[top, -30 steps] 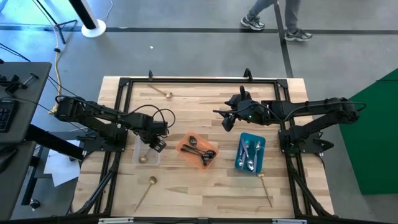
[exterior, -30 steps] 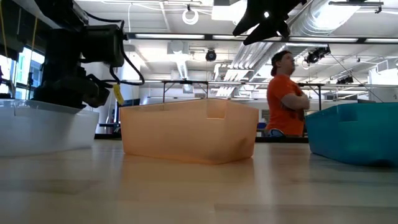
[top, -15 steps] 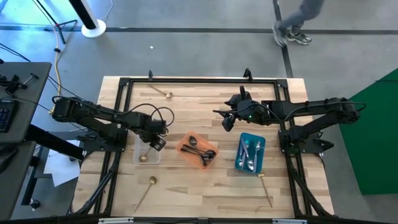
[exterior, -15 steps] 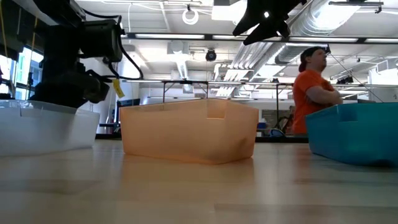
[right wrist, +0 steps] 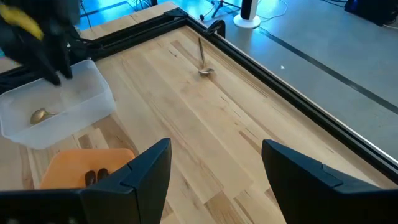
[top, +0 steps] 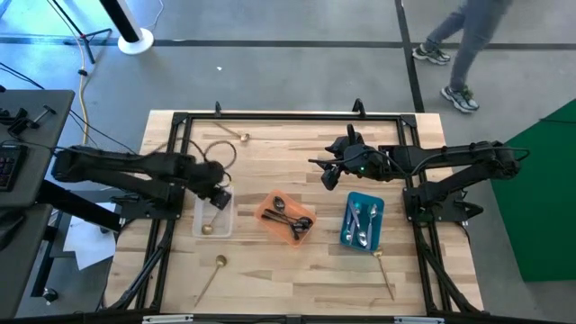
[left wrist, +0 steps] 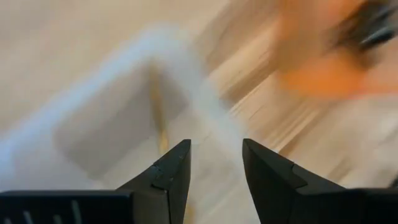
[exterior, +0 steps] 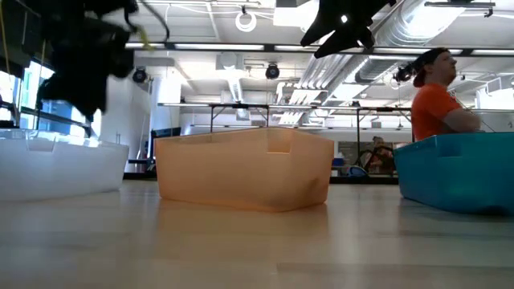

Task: Sort silverware by color (type)
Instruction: Put the top gold spoon into the transparent bin

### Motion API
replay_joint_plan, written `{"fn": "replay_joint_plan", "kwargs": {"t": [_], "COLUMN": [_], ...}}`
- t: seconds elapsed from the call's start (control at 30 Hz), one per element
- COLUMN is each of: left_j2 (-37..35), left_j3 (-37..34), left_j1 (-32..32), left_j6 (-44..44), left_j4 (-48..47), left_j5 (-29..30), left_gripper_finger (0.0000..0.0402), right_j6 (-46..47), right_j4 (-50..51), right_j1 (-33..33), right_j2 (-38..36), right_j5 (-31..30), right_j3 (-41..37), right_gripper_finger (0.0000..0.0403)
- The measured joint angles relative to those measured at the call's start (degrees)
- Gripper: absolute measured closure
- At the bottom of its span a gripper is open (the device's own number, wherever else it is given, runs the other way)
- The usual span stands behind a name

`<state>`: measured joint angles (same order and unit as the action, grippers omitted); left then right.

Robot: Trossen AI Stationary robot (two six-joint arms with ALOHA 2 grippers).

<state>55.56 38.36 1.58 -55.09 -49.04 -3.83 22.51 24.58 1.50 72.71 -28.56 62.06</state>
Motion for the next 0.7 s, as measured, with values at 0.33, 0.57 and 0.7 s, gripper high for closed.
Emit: {"fn": "replay_joint_plan", "kwargs": {"t": [0.33, 0.57, 0.7], "left_j2": [-10.07, -10.55, -9.64], "left_j3": [11.86, 12.31, 11.87], "left_j1": [0.0, -0.02, -0.49], "left_j6": [24.79, 43.44, 48.13], "left_j4": [19.64, 45.32, 52.31], "left_j5": [14.87, 14.46, 14.16], "left_gripper_finger": [0.0266, 0.0266, 0.0266], "right_j6": [0.96, -0.45, -3.66], "right_j4": [-0.02, -2.91, -9.99], "right_j1": [0.0, 0.0, 0.07], "right_j2": [0.0, 0.0, -0.03], "right_j5": [0.25, 6.31, 12.54], "right_j3": [0.0, 0.0, 0.0], "right_gripper_finger": [0.0167, 0.0167, 0.0167]}}
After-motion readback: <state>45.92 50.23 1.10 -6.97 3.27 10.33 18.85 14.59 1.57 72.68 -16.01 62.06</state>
